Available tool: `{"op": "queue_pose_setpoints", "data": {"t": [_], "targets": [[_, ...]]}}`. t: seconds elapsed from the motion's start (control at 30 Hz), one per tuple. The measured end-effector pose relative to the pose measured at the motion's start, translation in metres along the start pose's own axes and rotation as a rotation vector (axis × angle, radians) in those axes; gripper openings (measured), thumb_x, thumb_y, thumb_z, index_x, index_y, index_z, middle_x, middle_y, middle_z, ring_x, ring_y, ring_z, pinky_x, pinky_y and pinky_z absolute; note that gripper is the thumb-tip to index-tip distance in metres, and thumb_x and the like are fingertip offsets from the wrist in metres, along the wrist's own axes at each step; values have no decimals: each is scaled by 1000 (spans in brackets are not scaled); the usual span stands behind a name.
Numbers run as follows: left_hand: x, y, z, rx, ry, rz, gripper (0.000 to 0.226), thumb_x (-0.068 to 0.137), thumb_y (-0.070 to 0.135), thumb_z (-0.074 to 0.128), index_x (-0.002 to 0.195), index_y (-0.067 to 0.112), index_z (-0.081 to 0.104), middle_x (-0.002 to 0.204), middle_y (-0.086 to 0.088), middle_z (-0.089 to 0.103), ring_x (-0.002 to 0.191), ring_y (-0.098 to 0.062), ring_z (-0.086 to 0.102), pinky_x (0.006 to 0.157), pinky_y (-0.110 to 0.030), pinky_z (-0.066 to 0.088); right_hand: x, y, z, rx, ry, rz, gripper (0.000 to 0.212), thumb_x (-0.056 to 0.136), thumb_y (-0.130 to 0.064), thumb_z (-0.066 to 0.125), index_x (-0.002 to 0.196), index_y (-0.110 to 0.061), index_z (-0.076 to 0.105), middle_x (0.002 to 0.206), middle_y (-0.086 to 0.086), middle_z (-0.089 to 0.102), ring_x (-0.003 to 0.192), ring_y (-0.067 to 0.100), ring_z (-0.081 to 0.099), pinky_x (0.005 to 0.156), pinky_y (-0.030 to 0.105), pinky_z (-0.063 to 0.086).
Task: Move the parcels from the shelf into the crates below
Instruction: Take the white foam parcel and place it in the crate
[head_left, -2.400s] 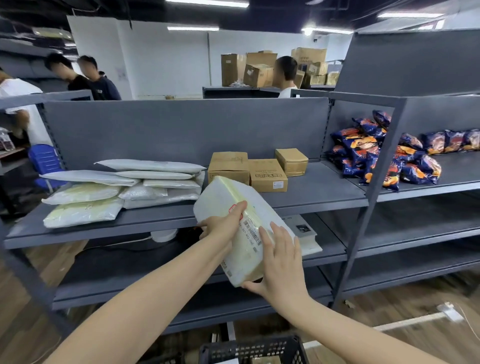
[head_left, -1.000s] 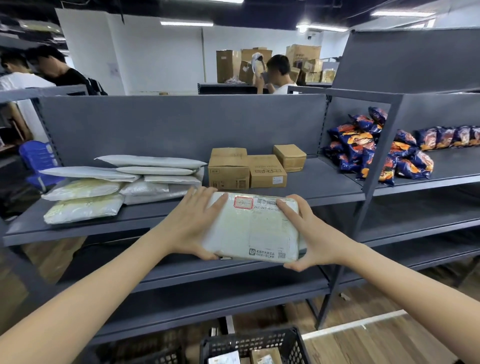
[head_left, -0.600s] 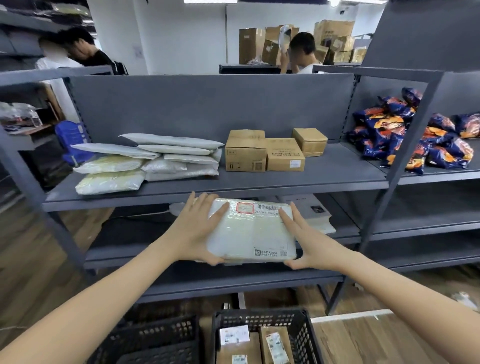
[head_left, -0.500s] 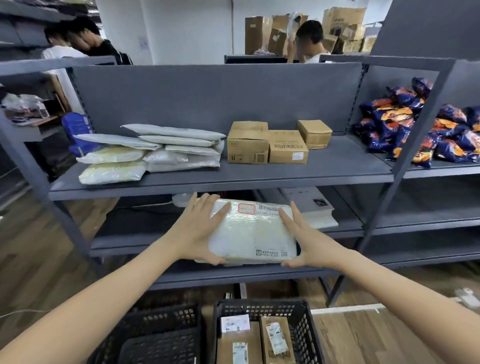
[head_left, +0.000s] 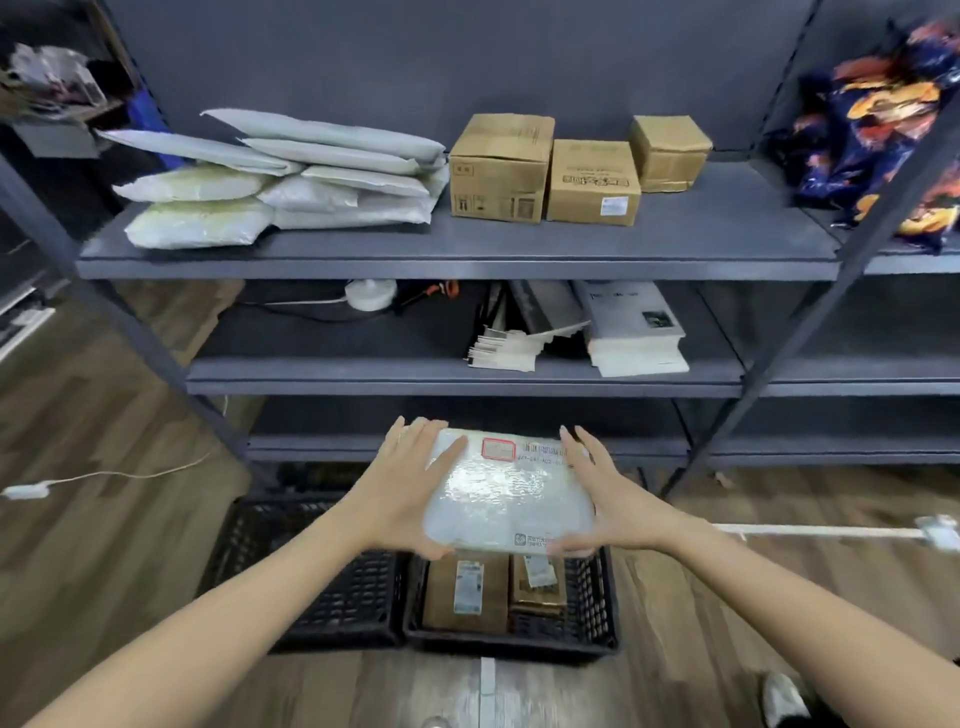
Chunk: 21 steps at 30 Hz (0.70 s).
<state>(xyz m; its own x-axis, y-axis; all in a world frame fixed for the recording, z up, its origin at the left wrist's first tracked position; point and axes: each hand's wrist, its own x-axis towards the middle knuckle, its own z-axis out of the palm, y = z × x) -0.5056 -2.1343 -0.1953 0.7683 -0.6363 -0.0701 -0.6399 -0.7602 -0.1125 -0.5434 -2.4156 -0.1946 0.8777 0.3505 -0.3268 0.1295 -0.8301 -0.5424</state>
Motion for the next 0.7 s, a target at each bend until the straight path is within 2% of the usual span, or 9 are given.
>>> {"op": "queue_pose_setpoints", "data": {"t": [0.07, 0.13, 0.23, 0.33, 0.4, 0.47, 0.57, 0.7], "targets": [[-5, 6, 18, -30, -23, -6, 115, 41, 74, 56, 135, 12, 36, 124, -11, 38, 111, -31, 36, 103, -53, 30, 8, 8, 12, 115, -5, 7, 126, 68, -55, 76, 149, -26, -16, 158, -7, -16, 145, 10, 9, 115, 27, 18], [-9, 8, 36, -61, -38, -15, 114, 40, 73, 57, 134, 11, 38, 124, -11, 39, 112, -34, 37, 102, -51, 31, 18, 14, 24, 166, -22, 27, 113, 74, -45, 75, 152, -22, -3, 159, -5, 0, 146, 9, 7, 118, 27, 14], [-6, 3, 62, -120, -22, -22, 111, 40, 72, 59, 130, 11, 38, 121, -11, 40, 110, -32, 39, 98, -48, 34, 39, 27, 38, 262, -39, 90, 94, 78, -35, 74, 150, -23, 14, 153, -4, 29, 138, 12, 30, 114, 30, 27], [9, -8, 91, -153, -33, -28, 110, 42, 73, 60, 130, 11, 38, 122, -12, 40, 110, -32, 38, 96, -49, 35, 65, 42, 53, 414, -27, 186, 74, 84, -29, 70, 143, -31, 27, 127, -10, 56, 111, 8, 56, 94, 24, 47], [21, -15, 115, -172, -52, -27, 110, 42, 72, 62, 129, 11, 38, 123, -13, 40, 111, -32, 38, 96, -50, 35, 85, 56, 66, 473, 2, 226, 62, 85, -27, 68, 136, -31, 32, 116, -11, 60, 103, 8, 61, 83, 23, 53], [32, -18, 143, -194, -63, -30, 111, 41, 73, 61, 130, 10, 37, 125, -14, 39, 114, -33, 38, 98, -52, 36, 105, 71, 84, 508, 13, 251, 54, 86, -26, 68, 129, -29, 36, 115, -7, 62, 101, 9, 62, 77, 23, 55], [42, -18, 193, -185, -102, -21, 118, 42, 78, 54, 135, 8, 35, 133, -19, 37, 122, -38, 39, 102, -55, 38, 131, 97, 115, 531, 6, 298, 49, 85, -23, 69, 123, -27, 38, 116, -4, 61, 104, 12, 61, 84, 28, 54], [58, -17, 270, -157, -135, -19, 125, 44, 84, 45, 139, 4, 31, 136, -27, 43, 126, -44, 43, 99, -55, 42, 165, 136, 168, 520, -10, 320, 52, 87, -24, 66, 128, -25, 35, 118, -5, 56, 107, 14, 58, 88, 30, 52]]}}
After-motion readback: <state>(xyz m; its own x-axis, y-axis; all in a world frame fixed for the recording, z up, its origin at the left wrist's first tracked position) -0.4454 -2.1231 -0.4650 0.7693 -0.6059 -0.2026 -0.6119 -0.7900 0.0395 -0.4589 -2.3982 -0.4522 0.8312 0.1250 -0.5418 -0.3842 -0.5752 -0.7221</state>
